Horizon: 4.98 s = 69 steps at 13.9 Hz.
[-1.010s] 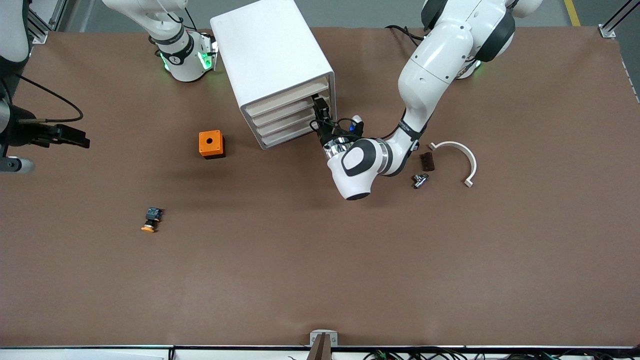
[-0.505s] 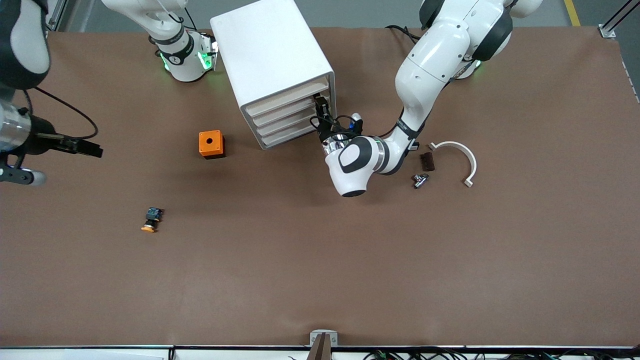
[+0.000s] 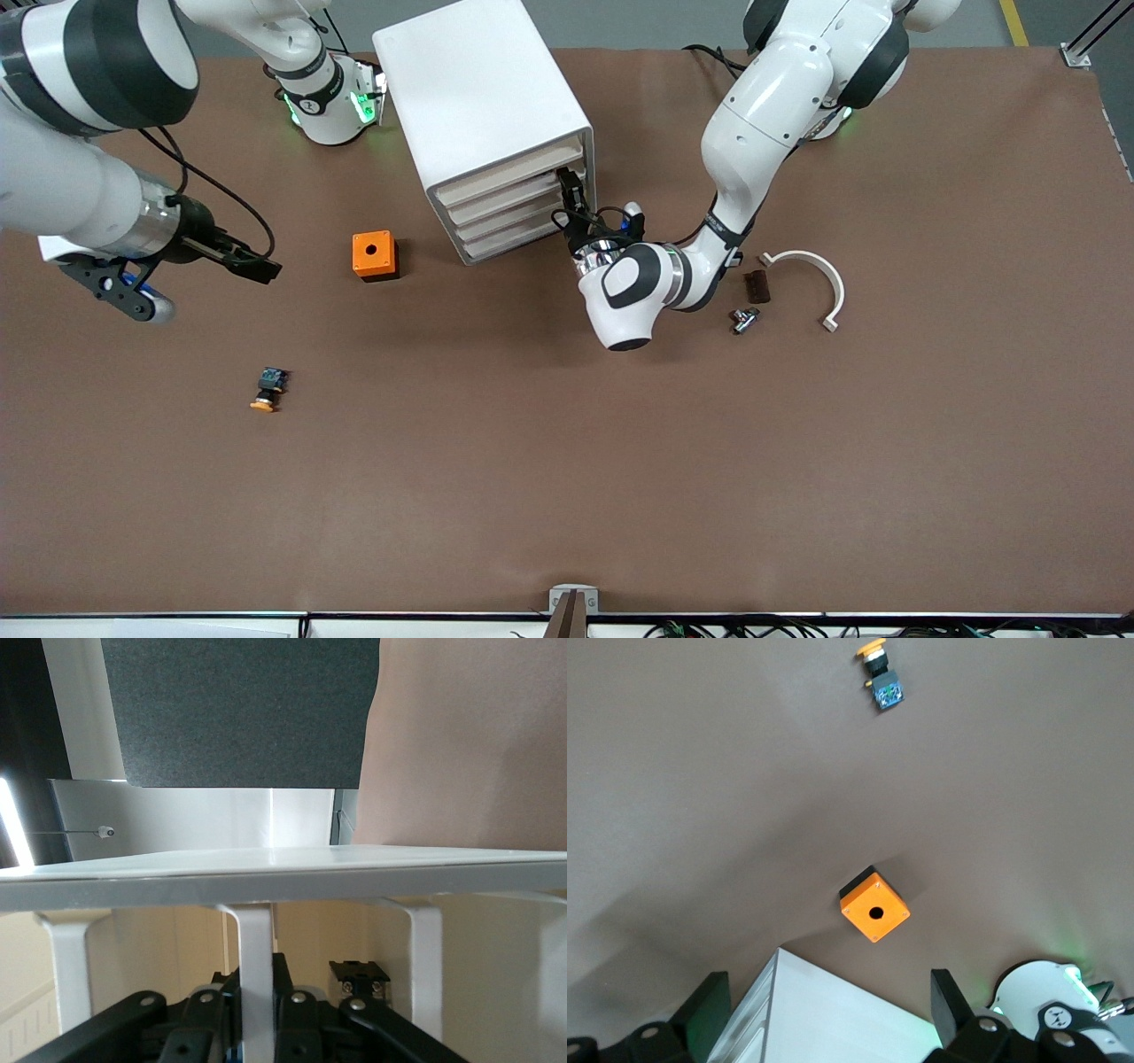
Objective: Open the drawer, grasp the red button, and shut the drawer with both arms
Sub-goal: 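Pull the drawer open with the left gripper while the right gripper approaches, then release the drawer with the left gripper while the right gripper lowers, then grasp the red push button in the drawer with the right gripper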
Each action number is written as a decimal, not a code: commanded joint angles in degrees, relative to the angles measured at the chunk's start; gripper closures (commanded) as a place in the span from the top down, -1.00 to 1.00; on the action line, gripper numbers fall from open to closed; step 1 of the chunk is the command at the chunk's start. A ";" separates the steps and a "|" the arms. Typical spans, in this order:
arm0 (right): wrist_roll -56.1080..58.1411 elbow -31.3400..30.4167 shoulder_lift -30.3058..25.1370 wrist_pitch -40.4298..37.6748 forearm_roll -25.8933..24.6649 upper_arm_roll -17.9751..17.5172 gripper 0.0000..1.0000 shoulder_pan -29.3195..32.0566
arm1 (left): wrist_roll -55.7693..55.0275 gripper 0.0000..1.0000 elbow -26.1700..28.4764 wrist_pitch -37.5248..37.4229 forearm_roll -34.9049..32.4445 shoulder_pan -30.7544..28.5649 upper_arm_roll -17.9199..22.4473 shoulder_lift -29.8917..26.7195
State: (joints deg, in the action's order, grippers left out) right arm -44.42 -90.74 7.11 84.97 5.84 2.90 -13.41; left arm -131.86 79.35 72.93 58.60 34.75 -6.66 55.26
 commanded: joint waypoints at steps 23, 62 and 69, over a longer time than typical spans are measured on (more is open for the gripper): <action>-50.93 -9.28 1.14 25.59 2.07 0.70 1.00 -32.90 | 0.73 -0.08 -1.30 1.68 0.11 -15.41 0.24 0.11; -70.19 -2.25 19.78 33.15 -5.14 0.61 1.00 -43.28 | 80.18 0.98 -10.35 38.52 -49.54 -8.64 5.69 -15.62; -70.10 -2.16 19.87 33.07 -5.23 0.70 0.80 -43.28 | 80.09 0.99 -10.00 38.52 -50.43 -8.64 5.60 -15.62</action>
State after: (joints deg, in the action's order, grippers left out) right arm -113.20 -94.18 26.16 118.42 1.42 2.99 -55.80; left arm -51.50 67.69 110.63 9.54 25.63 -1.36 40.90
